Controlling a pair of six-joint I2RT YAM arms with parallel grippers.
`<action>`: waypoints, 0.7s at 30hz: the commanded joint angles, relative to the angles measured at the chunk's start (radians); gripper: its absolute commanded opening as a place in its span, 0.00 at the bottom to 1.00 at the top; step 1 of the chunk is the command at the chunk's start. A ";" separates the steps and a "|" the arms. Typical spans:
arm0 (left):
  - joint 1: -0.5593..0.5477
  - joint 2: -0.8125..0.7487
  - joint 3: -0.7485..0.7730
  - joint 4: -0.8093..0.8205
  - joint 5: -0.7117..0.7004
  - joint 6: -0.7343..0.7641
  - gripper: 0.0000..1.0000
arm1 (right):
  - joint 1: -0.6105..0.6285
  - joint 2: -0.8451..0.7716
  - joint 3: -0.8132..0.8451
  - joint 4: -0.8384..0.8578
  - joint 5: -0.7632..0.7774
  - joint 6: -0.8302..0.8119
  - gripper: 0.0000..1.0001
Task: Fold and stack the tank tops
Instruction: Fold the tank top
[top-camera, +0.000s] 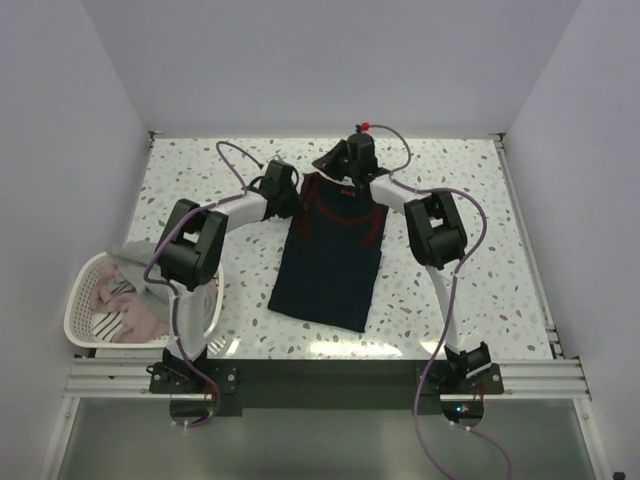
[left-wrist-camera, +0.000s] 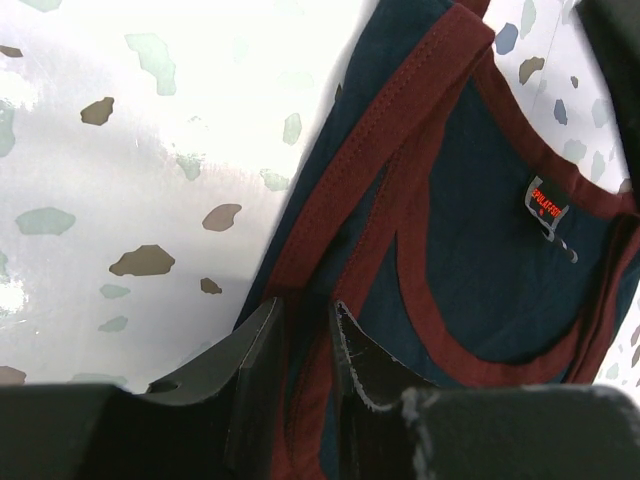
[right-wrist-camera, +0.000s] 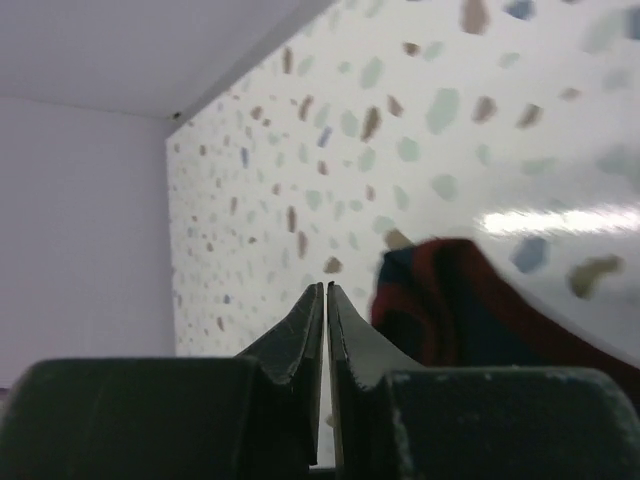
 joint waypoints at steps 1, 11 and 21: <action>-0.004 0.001 0.027 -0.040 -0.027 0.024 0.30 | 0.036 0.063 0.160 0.032 -0.073 0.029 0.08; -0.004 -0.001 0.038 -0.045 -0.024 0.024 0.30 | 0.038 0.194 0.223 0.095 -0.176 0.106 0.05; -0.004 -0.013 0.027 -0.040 -0.019 0.023 0.30 | -0.044 0.220 0.110 0.120 -0.220 0.100 0.02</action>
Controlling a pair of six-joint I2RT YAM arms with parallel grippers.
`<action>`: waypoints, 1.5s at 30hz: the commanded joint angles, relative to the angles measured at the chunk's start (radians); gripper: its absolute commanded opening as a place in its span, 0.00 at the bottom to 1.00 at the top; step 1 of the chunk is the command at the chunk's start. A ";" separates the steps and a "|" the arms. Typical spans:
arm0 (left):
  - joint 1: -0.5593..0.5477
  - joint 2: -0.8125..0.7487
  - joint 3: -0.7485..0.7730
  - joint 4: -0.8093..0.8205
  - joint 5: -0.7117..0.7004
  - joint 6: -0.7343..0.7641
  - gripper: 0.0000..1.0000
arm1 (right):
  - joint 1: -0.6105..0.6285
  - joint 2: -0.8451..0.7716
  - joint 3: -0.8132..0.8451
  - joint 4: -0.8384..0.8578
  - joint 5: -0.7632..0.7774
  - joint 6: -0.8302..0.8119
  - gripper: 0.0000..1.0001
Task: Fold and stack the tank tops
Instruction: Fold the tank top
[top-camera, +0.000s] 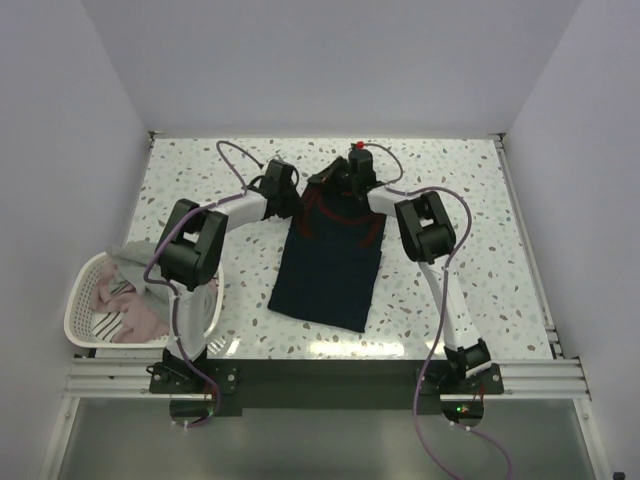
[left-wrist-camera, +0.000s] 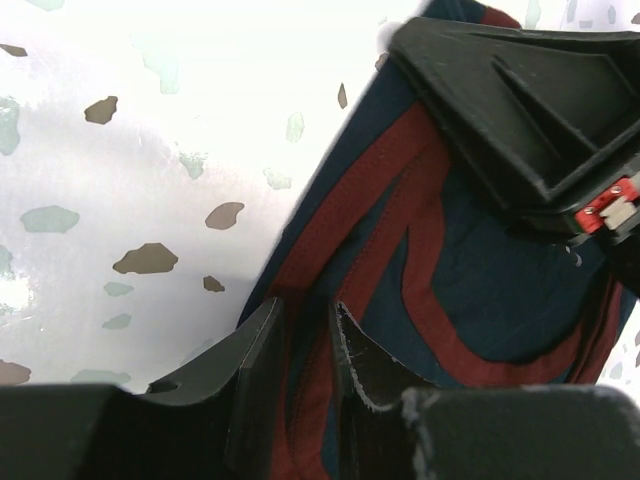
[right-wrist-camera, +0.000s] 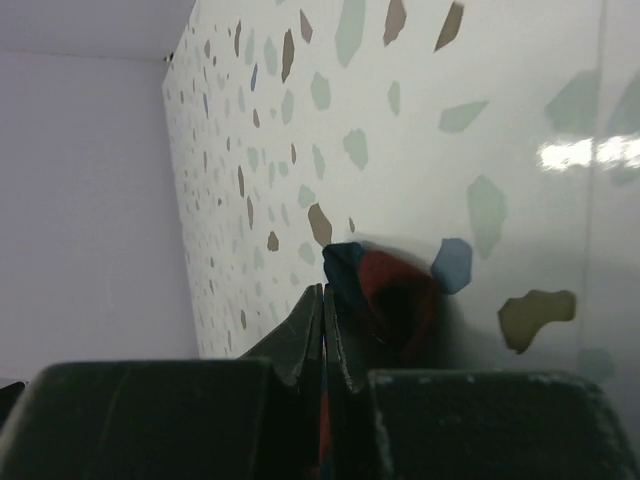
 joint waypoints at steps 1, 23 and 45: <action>-0.004 -0.019 0.021 -0.021 -0.014 0.022 0.31 | -0.036 0.039 0.034 -0.035 -0.040 -0.021 0.02; -0.002 -0.548 -0.457 -0.022 -0.030 -0.004 0.56 | -0.053 0.056 0.395 -0.201 -0.215 -0.247 0.32; -0.046 -1.005 -0.873 -0.254 0.047 -0.104 0.63 | 0.087 -1.115 -0.837 -0.585 0.219 -0.354 0.40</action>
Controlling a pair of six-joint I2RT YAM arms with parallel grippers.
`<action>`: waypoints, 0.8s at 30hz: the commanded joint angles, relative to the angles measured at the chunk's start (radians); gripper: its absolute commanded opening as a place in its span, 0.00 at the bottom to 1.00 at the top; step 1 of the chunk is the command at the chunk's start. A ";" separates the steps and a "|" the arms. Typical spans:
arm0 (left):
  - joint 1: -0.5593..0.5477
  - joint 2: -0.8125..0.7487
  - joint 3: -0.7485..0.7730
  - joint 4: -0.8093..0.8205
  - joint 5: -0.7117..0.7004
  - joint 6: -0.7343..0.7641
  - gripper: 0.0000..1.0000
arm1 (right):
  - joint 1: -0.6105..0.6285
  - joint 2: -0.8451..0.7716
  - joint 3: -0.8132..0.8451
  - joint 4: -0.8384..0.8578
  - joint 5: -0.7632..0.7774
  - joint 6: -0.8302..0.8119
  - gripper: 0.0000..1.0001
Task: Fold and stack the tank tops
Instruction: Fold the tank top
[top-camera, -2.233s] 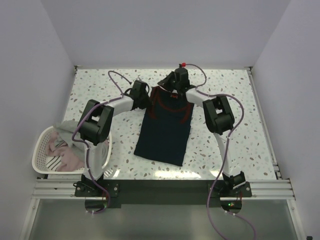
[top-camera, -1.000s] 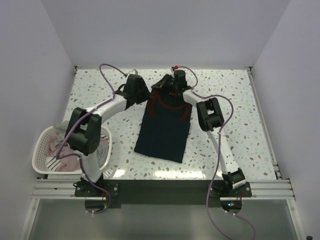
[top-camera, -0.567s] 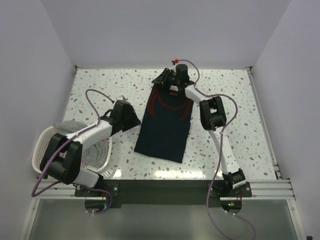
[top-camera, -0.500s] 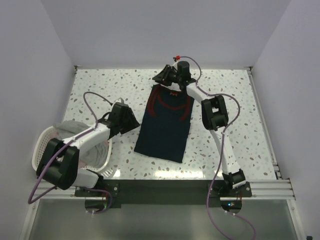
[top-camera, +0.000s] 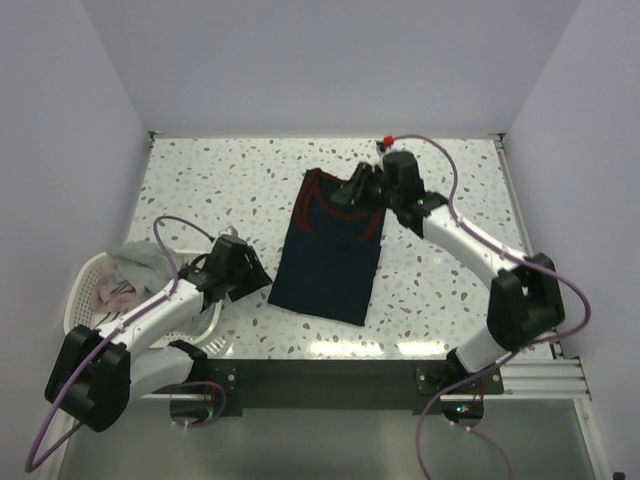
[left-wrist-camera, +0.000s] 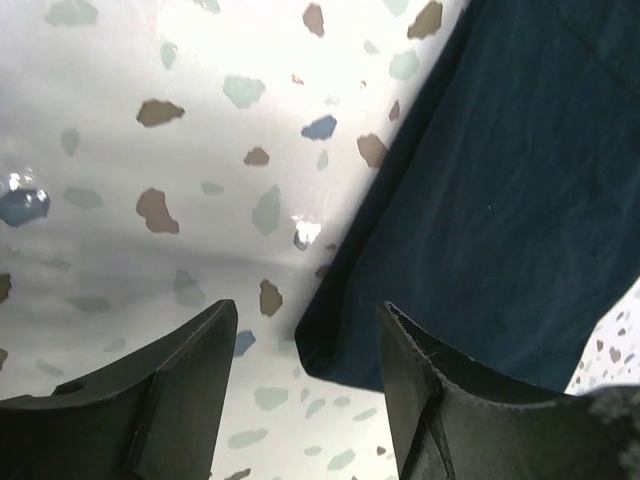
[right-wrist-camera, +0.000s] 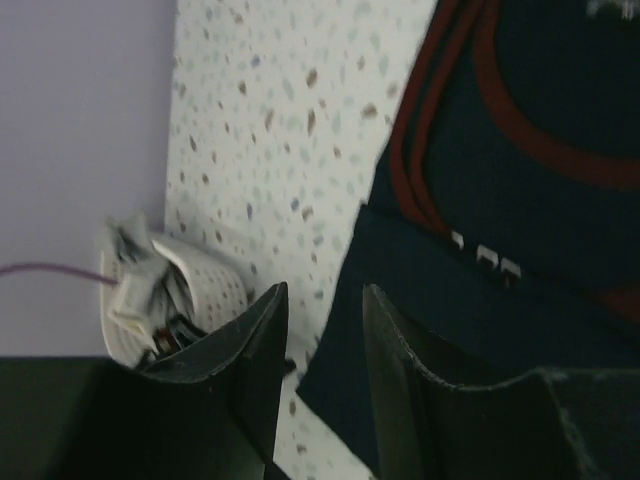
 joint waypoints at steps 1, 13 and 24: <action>-0.011 -0.050 -0.020 -0.029 0.049 -0.017 0.62 | 0.063 -0.202 -0.300 -0.138 0.142 -0.006 0.40; -0.027 -0.083 -0.065 0.037 0.182 0.016 0.61 | 0.148 -0.726 -0.773 -0.317 0.136 0.136 0.41; -0.060 0.013 -0.068 -0.002 0.141 0.016 0.54 | 0.289 -0.651 -0.810 -0.227 0.181 0.236 0.41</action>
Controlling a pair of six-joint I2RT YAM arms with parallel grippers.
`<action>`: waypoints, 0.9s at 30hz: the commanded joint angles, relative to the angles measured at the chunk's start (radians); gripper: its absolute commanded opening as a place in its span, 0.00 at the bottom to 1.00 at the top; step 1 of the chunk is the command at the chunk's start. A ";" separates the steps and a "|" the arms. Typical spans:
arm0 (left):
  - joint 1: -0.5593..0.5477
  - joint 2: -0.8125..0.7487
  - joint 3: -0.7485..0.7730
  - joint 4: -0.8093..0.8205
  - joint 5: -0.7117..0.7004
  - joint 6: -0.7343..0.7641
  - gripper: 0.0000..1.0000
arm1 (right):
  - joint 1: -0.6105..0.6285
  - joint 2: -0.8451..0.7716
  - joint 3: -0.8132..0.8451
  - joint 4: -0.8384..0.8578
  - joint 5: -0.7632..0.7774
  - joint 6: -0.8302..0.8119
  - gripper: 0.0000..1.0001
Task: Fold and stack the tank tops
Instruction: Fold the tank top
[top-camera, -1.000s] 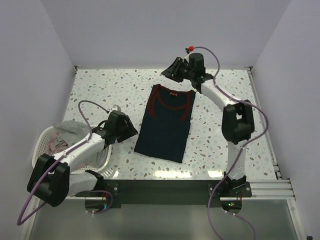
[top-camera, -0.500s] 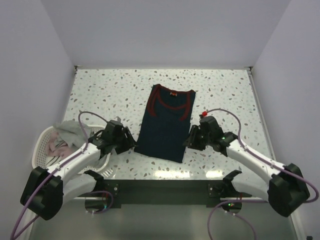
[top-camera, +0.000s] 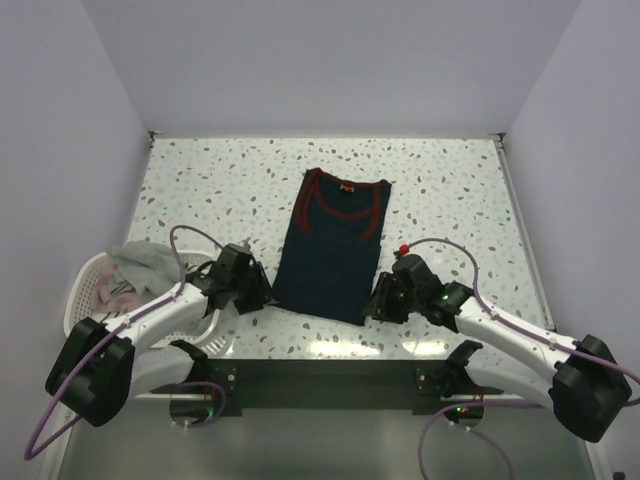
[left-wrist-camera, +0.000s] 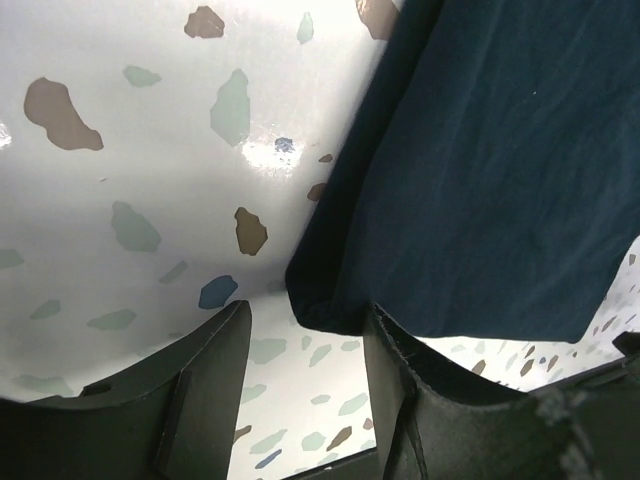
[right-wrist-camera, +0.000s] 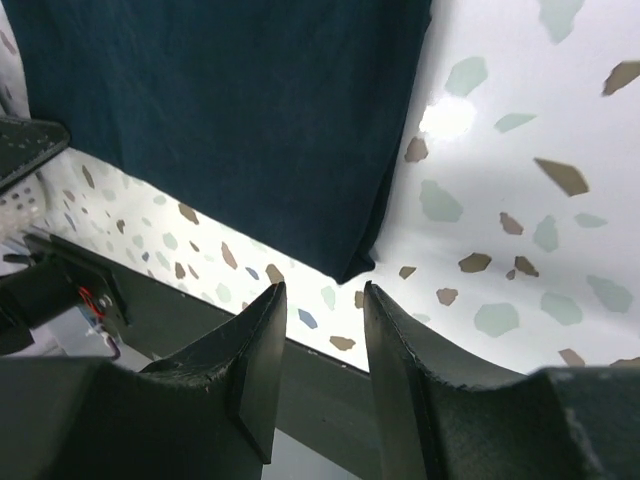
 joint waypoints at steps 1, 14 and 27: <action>-0.015 0.007 -0.001 -0.032 -0.037 -0.003 0.53 | 0.030 0.012 0.010 0.023 0.046 0.040 0.41; -0.034 0.065 -0.023 -0.049 -0.112 -0.048 0.47 | 0.101 0.035 -0.077 0.113 0.083 0.118 0.42; -0.051 0.114 -0.056 -0.024 -0.161 -0.071 0.33 | 0.135 0.059 -0.119 0.168 0.108 0.156 0.44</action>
